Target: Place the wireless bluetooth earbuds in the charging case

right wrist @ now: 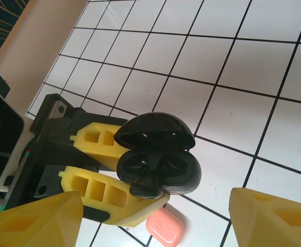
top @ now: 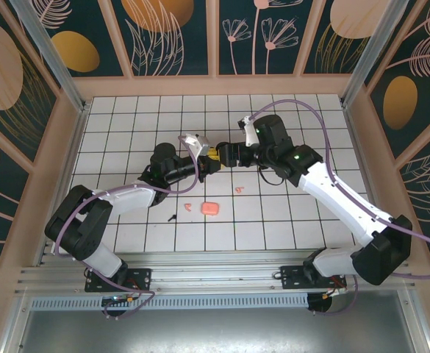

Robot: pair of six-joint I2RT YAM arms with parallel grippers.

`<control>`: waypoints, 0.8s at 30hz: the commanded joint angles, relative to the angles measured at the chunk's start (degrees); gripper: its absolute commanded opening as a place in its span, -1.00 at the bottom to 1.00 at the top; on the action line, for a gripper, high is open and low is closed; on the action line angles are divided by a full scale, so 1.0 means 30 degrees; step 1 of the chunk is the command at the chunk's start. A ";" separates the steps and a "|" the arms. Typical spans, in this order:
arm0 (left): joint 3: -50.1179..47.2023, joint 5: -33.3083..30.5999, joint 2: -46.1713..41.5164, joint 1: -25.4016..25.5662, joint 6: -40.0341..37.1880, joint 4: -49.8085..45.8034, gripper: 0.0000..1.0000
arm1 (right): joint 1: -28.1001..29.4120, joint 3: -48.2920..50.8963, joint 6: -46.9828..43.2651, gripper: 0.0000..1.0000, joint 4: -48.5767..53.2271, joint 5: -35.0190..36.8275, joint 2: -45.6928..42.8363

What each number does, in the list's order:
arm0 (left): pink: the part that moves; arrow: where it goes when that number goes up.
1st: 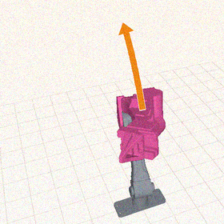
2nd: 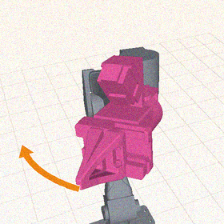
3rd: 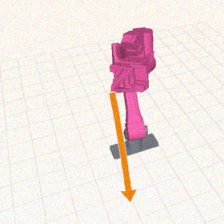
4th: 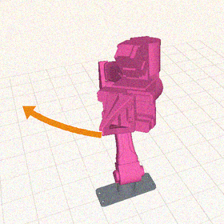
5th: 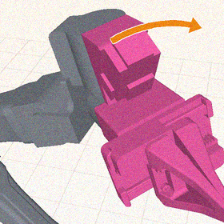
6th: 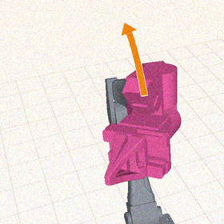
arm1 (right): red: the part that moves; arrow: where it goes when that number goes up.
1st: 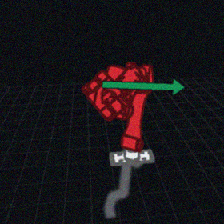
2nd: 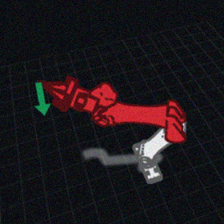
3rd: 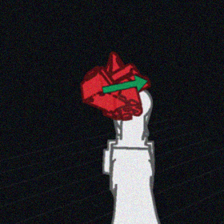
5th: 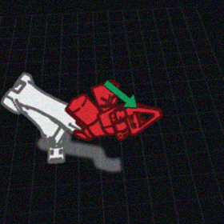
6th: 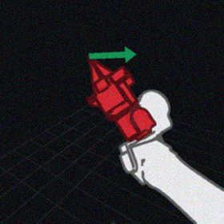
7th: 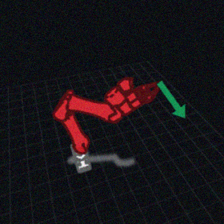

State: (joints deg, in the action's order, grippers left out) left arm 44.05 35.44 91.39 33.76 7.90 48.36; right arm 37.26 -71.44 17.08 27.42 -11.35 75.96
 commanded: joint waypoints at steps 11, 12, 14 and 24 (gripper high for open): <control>0.0382 -0.0213 -0.0375 -0.0032 -0.0560 -0.0380 -0.85 | -0.0751 -0.0074 0.0686 0.37 -0.0765 -0.1846 -0.0012; 0.0380 -0.0157 -0.0392 -0.0042 -0.0662 -0.0466 -0.85 | -0.0750 -0.0107 0.0845 0.37 -0.0768 -0.1864 -0.0053; 0.0411 -0.0211 -0.0450 -0.0041 -0.0736 -0.0563 -0.85 | -0.0656 -0.0108 0.1093 0.36 -0.0805 -0.1864 -0.0140; 0.0114 -0.0184 -0.0670 -0.0052 -0.0570 -0.0475 -0.85 | -0.0652 0.1017 0.1482 0.43 -0.1526 -0.1564 -0.0868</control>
State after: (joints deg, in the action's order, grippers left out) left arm 44.05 35.24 91.00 33.76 7.03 46.24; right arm 35.24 -69.97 20.32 25.50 -15.97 75.83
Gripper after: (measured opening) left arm 0.166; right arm 0.714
